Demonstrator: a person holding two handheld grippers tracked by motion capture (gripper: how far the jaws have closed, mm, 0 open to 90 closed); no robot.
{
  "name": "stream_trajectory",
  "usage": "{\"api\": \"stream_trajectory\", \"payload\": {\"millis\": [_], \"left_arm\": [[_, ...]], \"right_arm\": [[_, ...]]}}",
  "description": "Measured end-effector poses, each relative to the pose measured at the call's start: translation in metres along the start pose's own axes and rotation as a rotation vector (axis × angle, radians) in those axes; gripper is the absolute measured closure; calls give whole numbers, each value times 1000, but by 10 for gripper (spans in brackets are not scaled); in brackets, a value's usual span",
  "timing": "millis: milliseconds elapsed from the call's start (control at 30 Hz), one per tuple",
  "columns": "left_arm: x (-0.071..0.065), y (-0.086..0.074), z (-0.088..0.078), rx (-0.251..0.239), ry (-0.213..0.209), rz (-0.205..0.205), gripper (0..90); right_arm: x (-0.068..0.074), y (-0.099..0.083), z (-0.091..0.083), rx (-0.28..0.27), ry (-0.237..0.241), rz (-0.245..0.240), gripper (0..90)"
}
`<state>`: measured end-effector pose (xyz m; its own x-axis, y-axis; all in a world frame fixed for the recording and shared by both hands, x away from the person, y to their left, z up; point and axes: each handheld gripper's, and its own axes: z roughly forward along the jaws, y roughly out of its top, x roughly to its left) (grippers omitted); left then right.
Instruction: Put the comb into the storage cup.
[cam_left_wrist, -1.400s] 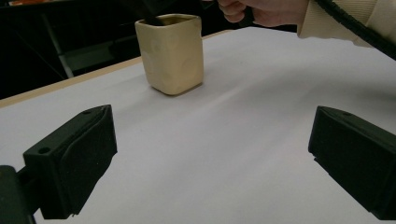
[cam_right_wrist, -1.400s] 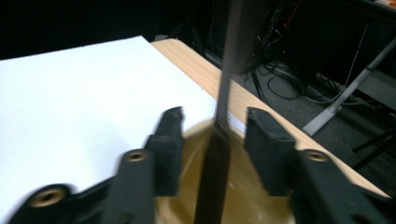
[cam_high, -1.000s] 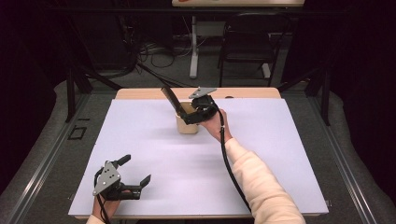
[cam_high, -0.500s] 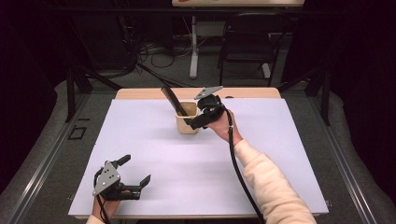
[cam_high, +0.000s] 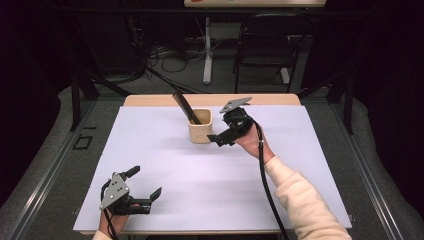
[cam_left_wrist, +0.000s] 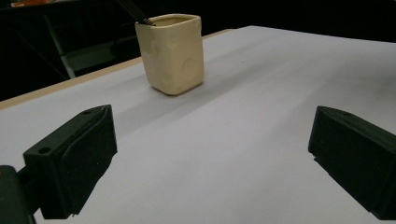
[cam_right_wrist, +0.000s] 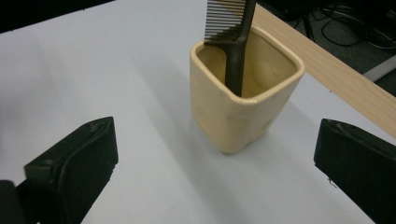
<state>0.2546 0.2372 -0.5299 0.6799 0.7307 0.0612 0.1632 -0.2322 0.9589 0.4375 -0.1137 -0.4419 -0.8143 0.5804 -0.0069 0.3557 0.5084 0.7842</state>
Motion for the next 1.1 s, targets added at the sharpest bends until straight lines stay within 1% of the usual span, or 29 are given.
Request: {"api": "stream_trajectory", "payload": {"millis": [100, 367, 467, 600, 633, 867, 1033, 1100], "left_arm": [[0, 0, 0, 1, -1, -1, 11], [0, 0, 0, 1, 0, 4, 11], [0, 0, 0, 1, 0, 1, 11], [0, 0, -1, -1, 3, 2, 11], [0, 0, -1, -1, 3, 2, 11], [-1, 1, -1, -1, 4, 6, 11], [-1, 0, -1, -3, 6, 4, 11], [-1, 1, -1, -3, 4, 4, 11]], "right_arm": [[0, -6, -7, 20, -1, -4, 0], [2, -23, -24, 24, -12, -9, 0], [2, -30, -30, 18, -14, -4, 0], [1, -40, -37, 29, -23, 3, 0], [0, -43, -38, 25, -29, 7, 0], [-4, -55, -45, 29, -40, 30, 0], [-1, -64, -54, 11, -44, 37, 0], [1, -68, -58, 13, -47, 40, 0]]}}
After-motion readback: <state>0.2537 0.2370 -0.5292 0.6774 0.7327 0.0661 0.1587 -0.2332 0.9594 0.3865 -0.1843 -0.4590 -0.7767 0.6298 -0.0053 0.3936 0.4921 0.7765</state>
